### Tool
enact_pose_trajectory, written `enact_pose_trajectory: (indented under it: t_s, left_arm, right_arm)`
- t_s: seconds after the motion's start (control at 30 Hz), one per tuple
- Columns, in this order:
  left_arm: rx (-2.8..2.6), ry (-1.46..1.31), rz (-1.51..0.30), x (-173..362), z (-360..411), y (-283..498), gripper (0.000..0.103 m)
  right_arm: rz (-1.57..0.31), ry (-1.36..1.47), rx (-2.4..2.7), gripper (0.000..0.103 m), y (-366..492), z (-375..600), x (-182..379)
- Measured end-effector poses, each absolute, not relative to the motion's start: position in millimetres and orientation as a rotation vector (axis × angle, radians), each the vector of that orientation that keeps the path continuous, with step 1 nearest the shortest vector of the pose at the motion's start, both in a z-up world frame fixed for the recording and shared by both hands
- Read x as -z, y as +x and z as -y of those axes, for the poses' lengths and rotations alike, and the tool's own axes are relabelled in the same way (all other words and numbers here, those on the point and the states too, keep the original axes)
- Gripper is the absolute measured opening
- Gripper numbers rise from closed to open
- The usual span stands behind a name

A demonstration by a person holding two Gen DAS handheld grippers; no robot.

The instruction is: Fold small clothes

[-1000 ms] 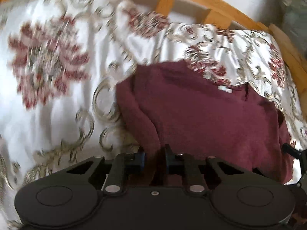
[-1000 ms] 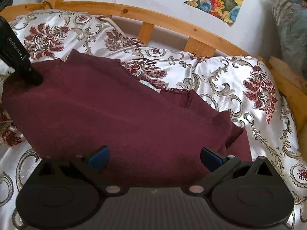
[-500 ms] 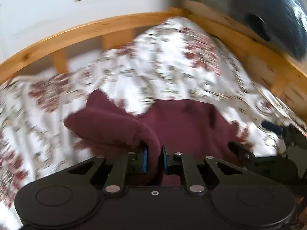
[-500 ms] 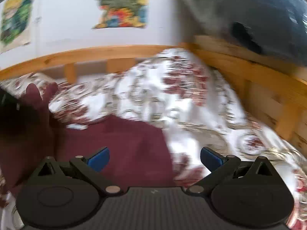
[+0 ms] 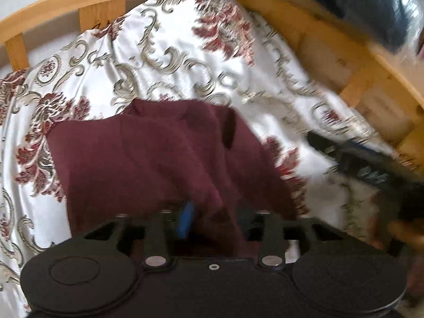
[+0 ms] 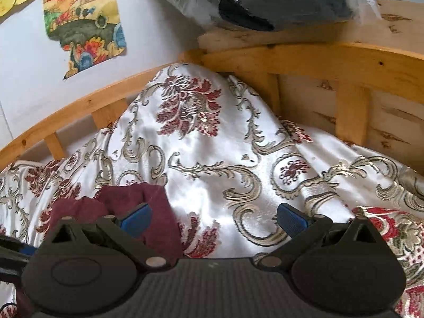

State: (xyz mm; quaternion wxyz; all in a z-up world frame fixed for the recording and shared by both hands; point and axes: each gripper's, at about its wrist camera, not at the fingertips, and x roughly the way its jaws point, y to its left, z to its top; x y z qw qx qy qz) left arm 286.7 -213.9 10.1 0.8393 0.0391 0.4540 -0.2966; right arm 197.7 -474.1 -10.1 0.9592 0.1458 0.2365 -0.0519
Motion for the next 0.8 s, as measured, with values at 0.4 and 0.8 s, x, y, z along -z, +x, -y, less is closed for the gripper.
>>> enact_pose_trajectory:
  t_s: [0.4, 0.8]
  left_arm:
    - [0.639, 0.050, -0.689, -58, 142, 225, 0.101]
    - [0.554, 0.130, -0.606, 23, 105, 196, 0.096]
  right_arm:
    - [-0.466, 0.486, -0.300, 0.103, 215, 442, 14]
    - [-0.582, 0.498, -0.386, 0.102, 251, 399, 42]
